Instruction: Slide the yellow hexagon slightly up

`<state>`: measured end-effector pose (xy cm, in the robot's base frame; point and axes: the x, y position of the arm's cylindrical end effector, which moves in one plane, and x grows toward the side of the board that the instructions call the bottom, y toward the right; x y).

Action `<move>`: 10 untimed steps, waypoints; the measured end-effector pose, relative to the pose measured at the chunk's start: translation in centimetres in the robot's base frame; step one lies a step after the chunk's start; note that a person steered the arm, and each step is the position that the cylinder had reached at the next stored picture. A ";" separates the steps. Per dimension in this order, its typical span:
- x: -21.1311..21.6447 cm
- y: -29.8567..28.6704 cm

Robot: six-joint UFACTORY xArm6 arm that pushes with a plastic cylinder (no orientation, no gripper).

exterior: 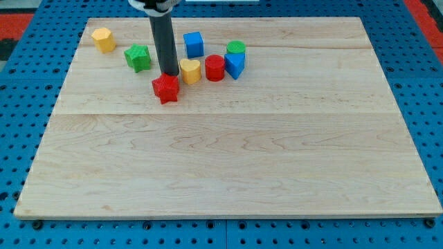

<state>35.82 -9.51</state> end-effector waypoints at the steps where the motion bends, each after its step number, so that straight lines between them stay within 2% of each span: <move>1: -2.6 0.0; 3: -8.2 0.1; 4: -9.1 3.2; 7: -4.7 4.3; 8: -5.6 5.4; 9: -9.3 7.0; 10: -10.4 7.9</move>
<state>25.42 -1.63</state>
